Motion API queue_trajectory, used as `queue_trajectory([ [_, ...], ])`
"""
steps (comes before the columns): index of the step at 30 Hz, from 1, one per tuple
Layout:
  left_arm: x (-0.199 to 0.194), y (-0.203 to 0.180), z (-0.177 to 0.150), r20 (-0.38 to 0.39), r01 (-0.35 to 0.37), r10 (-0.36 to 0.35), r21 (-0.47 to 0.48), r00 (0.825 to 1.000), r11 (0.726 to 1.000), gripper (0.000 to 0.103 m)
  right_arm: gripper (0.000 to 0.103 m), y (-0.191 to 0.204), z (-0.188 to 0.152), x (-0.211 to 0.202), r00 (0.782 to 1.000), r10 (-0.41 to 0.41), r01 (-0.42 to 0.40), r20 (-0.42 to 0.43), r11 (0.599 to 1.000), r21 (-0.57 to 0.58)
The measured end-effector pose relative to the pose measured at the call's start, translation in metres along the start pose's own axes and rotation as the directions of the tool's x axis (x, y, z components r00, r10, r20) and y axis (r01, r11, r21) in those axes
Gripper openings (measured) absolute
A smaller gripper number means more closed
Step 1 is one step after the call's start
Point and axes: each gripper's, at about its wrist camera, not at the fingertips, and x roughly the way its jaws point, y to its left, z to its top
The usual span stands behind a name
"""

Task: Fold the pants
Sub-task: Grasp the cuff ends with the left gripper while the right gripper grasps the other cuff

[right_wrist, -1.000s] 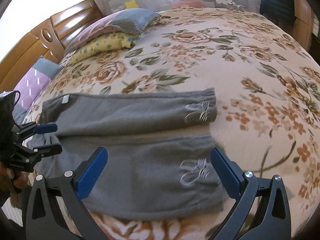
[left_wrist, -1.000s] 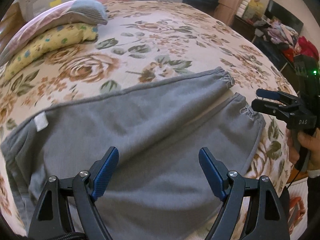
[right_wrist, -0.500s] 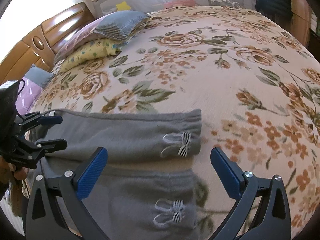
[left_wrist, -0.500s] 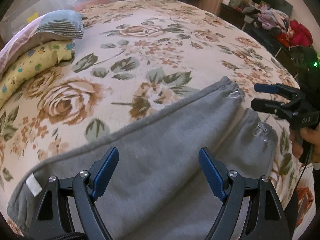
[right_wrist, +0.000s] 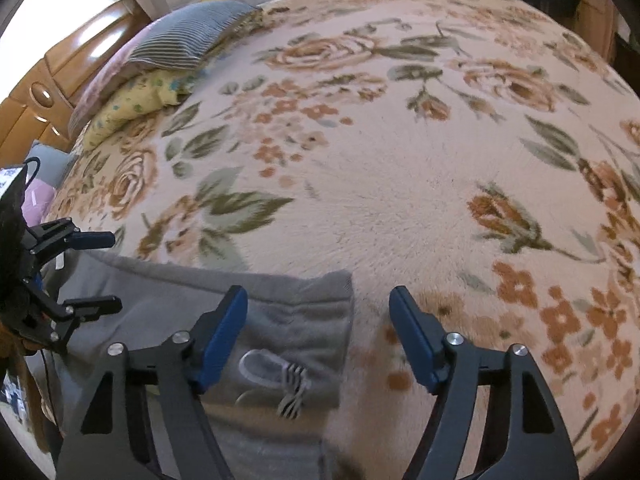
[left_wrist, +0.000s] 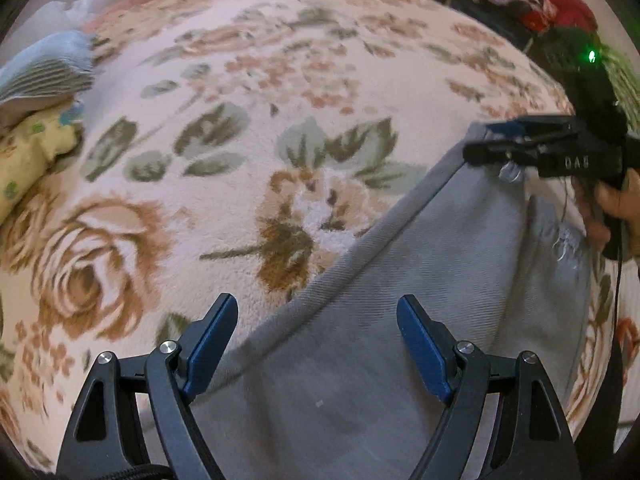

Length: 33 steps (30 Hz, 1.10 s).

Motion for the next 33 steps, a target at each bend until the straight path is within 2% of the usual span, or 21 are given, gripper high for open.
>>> queue_trajectory([
  [2, 0.01, -0.002, 0.0, -0.038, 0.002, -0.001, 0.029, 0.999, 1.0, 0.081, 0.047, -0.001, 0.001, 0.003, 1.0, 0.003, -0.003, -0.004, 1.0, -0.003],
  [3, 0.014, -0.003, -0.001, -0.052, 0.003, -0.001, 0.041, 0.999, 0.999, 0.081, 0.031, 0.001, 0.001, 0.003, 1.0, 0.006, -0.006, -0.001, 1.0, -0.012],
  [5, 0.015, -0.004, -0.002, -0.049, 0.011, -0.009, 0.049, 0.999, 0.999, 0.077, 0.026, 0.005, 0.001, -0.001, 1.0, -0.004, 0.004, 0.019, 0.999, -0.036],
  [7, 0.013, -0.004, -0.003, -0.048, 0.037, -0.035, 0.04, 0.998, 0.999, 0.065, 0.011, 0.008, 0.002, -0.009, 0.999, 0.004, -0.002, 0.049, 0.999, -0.051],
  [9, 0.009, -0.003, -0.003, -0.051, 0.054, -0.053, 0.031, 0.997, 0.998, 0.039, 0.01, 0.008, 0.003, -0.021, 0.995, 0.039, -0.035, 0.09, 0.998, -0.046],
  [12, 0.004, -0.005, -0.005, -0.071, 0.058, -0.055, 0.044, 0.996, 0.997, 0.017, 0.009, 0.01, 0.003, -0.037, 0.987, 0.092, -0.086, 0.131, 0.995, -0.05],
  [14, 0.002, -0.008, -0.008, -0.079, 0.055, -0.05, 0.059, 0.996, 0.997, 0.01, 0.008, 0.014, 0.0, -0.044, 0.984, 0.113, -0.104, 0.139, 0.992, -0.066],
  [23, -0.027, -0.035, -0.034, -0.071, 0.103, -0.097, 0.097, 0.993, 0.99, 0.003, 0.008, 0.026, -0.029, -0.078, 0.962, 0.21, -0.19, 0.174, 0.974, -0.126],
  [26, -0.036, -0.045, -0.042, -0.052, 0.117, -0.113, 0.09, 0.992, 0.989, 0.002, 0.008, 0.027, -0.041, -0.084, 0.957, 0.229, -0.206, 0.178, 0.969, -0.138],
  [29, -0.048, -0.053, -0.052, -0.038, 0.169, -0.166, 0.078, 0.985, 0.983, 0.0, 0.008, 0.023, -0.053, -0.088, 0.953, 0.244, -0.221, 0.179, 0.966, -0.138],
  [33, -0.057, -0.074, -0.057, -0.034, 0.183, -0.18, 0.11, 0.983, 0.977, 0.0, 0.008, 0.018, -0.065, -0.09, 0.948, 0.262, -0.241, 0.18, 0.962, -0.132],
])
